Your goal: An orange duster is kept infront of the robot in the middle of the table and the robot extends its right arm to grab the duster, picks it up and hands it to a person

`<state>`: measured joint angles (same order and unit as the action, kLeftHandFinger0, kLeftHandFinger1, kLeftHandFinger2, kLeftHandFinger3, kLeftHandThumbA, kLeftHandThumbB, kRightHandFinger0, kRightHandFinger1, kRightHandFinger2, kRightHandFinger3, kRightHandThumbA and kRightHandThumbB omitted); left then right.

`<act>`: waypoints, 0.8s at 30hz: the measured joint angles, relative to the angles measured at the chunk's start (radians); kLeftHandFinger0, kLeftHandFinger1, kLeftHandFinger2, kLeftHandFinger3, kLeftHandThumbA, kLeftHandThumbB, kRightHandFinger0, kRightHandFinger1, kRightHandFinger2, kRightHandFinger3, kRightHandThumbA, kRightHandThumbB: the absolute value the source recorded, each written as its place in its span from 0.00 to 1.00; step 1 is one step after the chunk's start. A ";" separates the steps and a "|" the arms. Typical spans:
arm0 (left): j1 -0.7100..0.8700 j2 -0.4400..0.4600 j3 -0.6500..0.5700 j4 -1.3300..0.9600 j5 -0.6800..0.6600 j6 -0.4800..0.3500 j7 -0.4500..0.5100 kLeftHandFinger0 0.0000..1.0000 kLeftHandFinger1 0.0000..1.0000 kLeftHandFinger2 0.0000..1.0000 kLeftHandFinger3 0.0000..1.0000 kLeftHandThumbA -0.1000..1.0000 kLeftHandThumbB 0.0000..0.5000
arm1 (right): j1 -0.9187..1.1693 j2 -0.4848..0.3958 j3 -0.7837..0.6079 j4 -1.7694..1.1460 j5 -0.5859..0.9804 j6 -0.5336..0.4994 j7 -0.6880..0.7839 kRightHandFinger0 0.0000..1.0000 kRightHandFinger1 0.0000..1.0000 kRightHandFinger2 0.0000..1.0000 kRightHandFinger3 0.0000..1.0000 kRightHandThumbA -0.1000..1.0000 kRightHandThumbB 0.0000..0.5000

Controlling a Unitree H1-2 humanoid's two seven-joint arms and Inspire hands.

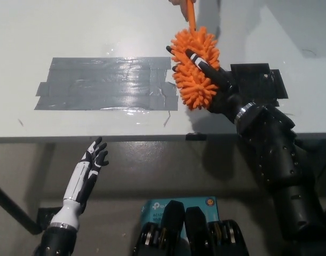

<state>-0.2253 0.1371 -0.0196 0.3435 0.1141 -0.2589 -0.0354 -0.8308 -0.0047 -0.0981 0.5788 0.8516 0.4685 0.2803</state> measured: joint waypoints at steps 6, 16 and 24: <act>0.000 0.001 0.000 0.000 0.000 0.000 0.000 0.87 0.93 0.97 1.00 0.95 0.20 | 0.000 -0.012 0.017 -0.002 0.019 0.000 -0.025 0.99 1.00 1.00 1.00 0.46 0.80; -0.001 0.001 0.000 0.000 0.000 0.000 0.000 0.87 0.92 0.95 1.00 0.95 0.21 | 0.013 -0.015 0.015 -0.065 0.054 0.002 -0.021 1.00 1.00 1.00 1.00 0.75 1.00; -0.004 0.002 0.000 0.000 -0.002 0.000 0.000 0.87 0.92 0.95 1.00 0.95 0.21 | 0.036 -0.017 0.007 -0.099 0.043 0.002 0.011 1.00 1.00 1.00 1.00 0.87 1.00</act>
<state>-0.2289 0.1395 -0.0197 0.3436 0.1125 -0.2589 -0.0359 -0.7952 -0.0212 -0.0911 0.4795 0.8950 0.4703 0.2915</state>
